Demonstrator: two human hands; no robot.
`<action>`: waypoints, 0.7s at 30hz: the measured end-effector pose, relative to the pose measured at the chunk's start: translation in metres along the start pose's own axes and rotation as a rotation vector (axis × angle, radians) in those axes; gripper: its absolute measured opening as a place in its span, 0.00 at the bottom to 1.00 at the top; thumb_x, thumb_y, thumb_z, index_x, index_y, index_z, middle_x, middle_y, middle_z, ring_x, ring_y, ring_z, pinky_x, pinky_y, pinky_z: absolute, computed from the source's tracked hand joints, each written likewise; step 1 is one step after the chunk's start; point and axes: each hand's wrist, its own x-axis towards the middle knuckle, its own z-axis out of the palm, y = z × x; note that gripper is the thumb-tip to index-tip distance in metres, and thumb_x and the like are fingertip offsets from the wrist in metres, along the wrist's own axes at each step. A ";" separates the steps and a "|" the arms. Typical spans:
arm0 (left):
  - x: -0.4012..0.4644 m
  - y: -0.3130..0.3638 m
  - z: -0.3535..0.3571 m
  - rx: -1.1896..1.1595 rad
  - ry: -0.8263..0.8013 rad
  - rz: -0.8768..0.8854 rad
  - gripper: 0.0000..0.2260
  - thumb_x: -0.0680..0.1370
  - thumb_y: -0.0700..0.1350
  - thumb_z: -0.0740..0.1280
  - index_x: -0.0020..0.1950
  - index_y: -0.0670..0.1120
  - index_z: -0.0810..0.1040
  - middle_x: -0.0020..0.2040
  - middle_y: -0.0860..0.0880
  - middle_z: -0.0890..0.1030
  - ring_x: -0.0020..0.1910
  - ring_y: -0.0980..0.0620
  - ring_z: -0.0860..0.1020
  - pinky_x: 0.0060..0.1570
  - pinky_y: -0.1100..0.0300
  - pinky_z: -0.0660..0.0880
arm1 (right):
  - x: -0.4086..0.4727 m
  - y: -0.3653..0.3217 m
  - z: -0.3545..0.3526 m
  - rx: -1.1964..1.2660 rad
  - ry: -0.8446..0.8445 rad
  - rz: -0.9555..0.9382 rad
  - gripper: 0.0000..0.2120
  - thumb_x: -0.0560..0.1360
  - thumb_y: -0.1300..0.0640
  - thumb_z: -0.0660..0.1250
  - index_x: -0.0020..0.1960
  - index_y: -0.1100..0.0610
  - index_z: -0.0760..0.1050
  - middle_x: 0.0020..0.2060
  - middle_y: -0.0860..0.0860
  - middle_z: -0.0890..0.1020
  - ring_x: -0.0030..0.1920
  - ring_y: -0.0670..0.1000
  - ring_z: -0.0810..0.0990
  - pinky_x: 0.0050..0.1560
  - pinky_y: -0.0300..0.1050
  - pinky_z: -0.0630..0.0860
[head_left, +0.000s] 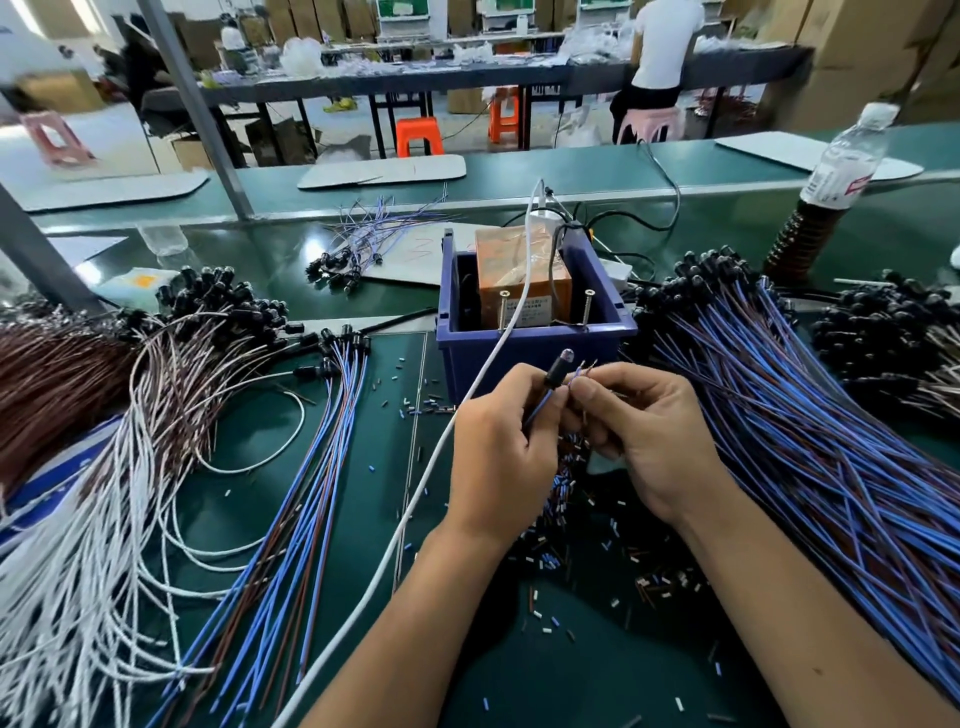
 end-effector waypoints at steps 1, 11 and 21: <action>0.000 0.000 0.000 0.023 0.025 0.024 0.06 0.83 0.43 0.65 0.46 0.46 0.77 0.38 0.56 0.83 0.37 0.59 0.82 0.37 0.58 0.77 | 0.000 -0.001 0.000 0.017 0.007 0.005 0.07 0.69 0.51 0.77 0.43 0.55 0.87 0.31 0.55 0.81 0.26 0.47 0.72 0.25 0.36 0.67; 0.007 0.006 -0.008 0.046 0.420 0.100 0.04 0.84 0.40 0.62 0.50 0.48 0.73 0.36 0.55 0.81 0.29 0.56 0.75 0.29 0.61 0.70 | 0.005 -0.002 -0.010 -0.058 0.163 -0.175 0.05 0.81 0.53 0.69 0.49 0.54 0.81 0.37 0.56 0.84 0.25 0.50 0.73 0.24 0.39 0.68; 0.022 0.009 -0.004 0.060 0.503 -0.084 0.05 0.82 0.39 0.66 0.46 0.43 0.76 0.34 0.55 0.80 0.32 0.55 0.77 0.35 0.60 0.73 | 0.010 0.003 0.004 -0.661 0.550 -0.637 0.05 0.84 0.57 0.68 0.53 0.56 0.82 0.37 0.41 0.83 0.38 0.44 0.85 0.38 0.39 0.80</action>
